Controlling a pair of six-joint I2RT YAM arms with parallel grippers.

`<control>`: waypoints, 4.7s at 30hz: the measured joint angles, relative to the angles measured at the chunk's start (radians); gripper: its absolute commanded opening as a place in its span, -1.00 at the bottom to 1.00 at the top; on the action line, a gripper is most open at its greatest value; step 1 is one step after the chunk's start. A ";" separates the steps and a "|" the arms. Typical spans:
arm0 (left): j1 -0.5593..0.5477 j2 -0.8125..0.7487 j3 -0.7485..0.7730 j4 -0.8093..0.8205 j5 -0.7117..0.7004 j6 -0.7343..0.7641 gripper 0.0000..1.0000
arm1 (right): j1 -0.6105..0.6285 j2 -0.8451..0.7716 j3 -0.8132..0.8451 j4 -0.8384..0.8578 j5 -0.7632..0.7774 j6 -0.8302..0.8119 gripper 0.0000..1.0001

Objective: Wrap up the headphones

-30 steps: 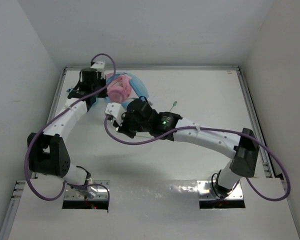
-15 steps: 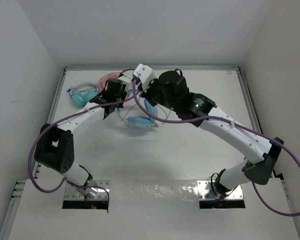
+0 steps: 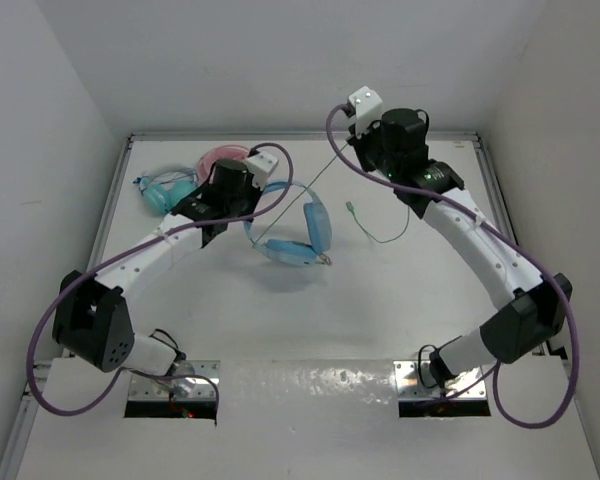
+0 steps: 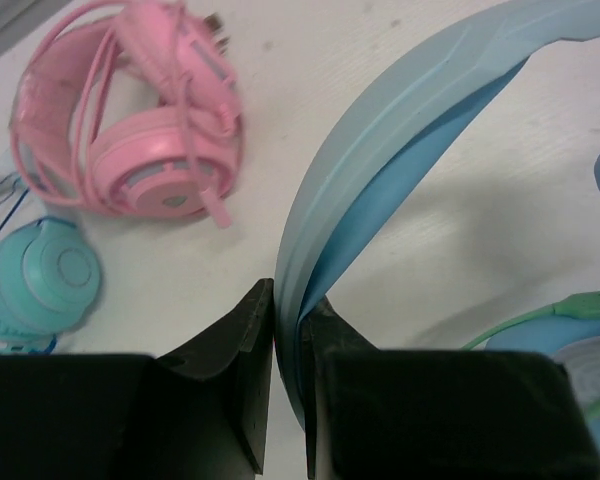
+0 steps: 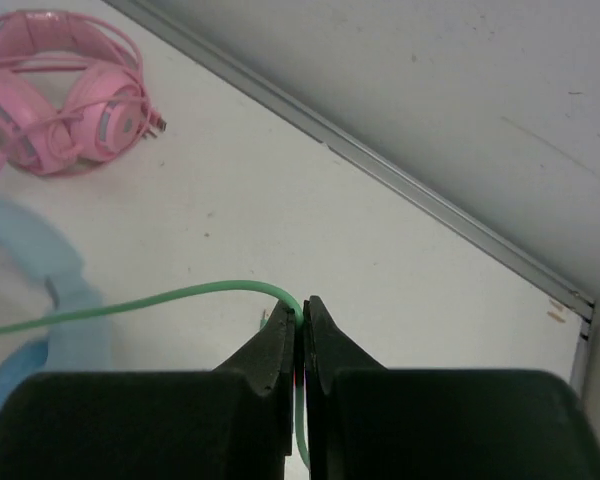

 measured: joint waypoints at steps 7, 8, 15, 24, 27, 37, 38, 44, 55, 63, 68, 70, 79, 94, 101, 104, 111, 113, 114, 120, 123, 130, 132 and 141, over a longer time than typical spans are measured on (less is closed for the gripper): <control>-0.046 -0.050 0.000 -0.037 0.081 -0.005 -1.00 | -0.117 0.124 0.039 0.100 -0.137 0.130 -1.00; -0.045 -0.051 0.005 -0.042 0.087 -0.008 -1.00 | -0.134 0.132 0.032 0.112 -0.158 0.156 -1.00; -0.043 -0.052 0.064 -0.076 0.119 -0.026 -1.00 | -0.215 0.164 -0.063 0.230 -0.239 0.270 -1.00; -0.035 -0.007 0.270 -0.265 0.271 -0.040 -1.00 | -0.217 0.391 -0.044 0.399 -0.472 0.380 -0.46; -0.029 0.050 0.395 -0.318 0.297 -0.061 -1.00 | -0.220 0.436 -0.146 0.549 -0.516 0.450 -0.08; 0.052 0.137 0.756 -0.420 0.506 -0.203 -1.00 | -0.254 0.441 -0.423 0.770 -0.487 0.510 0.60; 0.077 0.147 0.782 -0.420 0.523 -0.220 -1.00 | -0.254 0.437 -0.434 0.777 -0.479 0.504 0.61; 0.181 0.227 0.889 -0.440 0.549 -0.283 -1.00 | -0.254 0.406 -0.499 0.792 -0.441 0.490 0.70; 0.177 0.272 0.965 -0.476 0.549 -0.310 -1.00 | -0.124 0.322 -0.655 0.757 -0.281 0.644 0.47; 0.177 0.272 0.965 -0.484 0.529 -0.311 -1.00 | 0.104 0.269 -0.682 0.549 0.027 0.742 0.25; 0.177 0.272 0.965 -0.484 0.523 -0.311 -1.00 | 0.146 0.339 -0.600 0.447 0.138 0.784 0.08; 0.177 0.272 0.965 -0.484 0.516 -0.312 -1.00 | 0.158 0.350 -0.588 0.433 0.173 0.789 -0.30; 0.193 0.272 0.964 -0.483 0.505 -0.320 -1.00 | 0.192 0.374 -0.568 0.426 0.200 0.820 -1.00; 0.267 0.406 0.947 -0.388 0.417 -0.366 -1.00 | 0.527 0.081 -0.761 0.339 -0.136 0.507 -1.00; 0.266 0.528 0.911 -0.312 0.266 -0.356 -1.00 | 0.559 -0.072 -0.606 0.270 -0.343 0.446 -1.00; 0.260 0.543 0.844 -0.259 0.166 -0.325 -1.00 | 0.565 -0.157 -0.525 0.250 -0.399 0.427 -1.00; 0.211 0.544 0.620 -0.121 -0.032 -0.187 -1.00 | 0.564 -0.245 -0.270 0.178 -0.404 0.349 -1.00; 0.182 0.540 0.558 -0.100 -0.051 -0.146 -1.00 | 0.564 -0.274 -0.237 0.175 -0.341 0.314 -1.00; 0.166 0.534 0.526 -0.092 -0.056 -0.125 -1.00 | 0.564 -0.295 -0.235 0.174 -0.302 0.297 -1.00; 0.062 0.430 0.375 -0.112 -0.045 -0.032 -1.00 | 0.562 -0.346 -0.187 0.153 0.006 0.148 -1.00; 0.044 0.360 0.332 -0.112 -0.013 -0.015 -1.00 | 0.554 -0.359 -0.193 0.156 0.134 0.084 -1.00; 0.052 0.298 0.319 -0.104 0.013 -0.023 -1.00 | 0.543 -0.262 -0.270 0.144 0.264 0.029 -0.01; 0.053 0.298 0.319 -0.105 0.016 -0.032 -1.00 | 0.544 -0.174 -0.326 0.154 0.226 0.067 0.26; 0.053 0.261 0.412 -0.174 0.037 -0.089 -1.00 | 0.544 -0.079 -0.843 0.475 0.025 0.263 0.67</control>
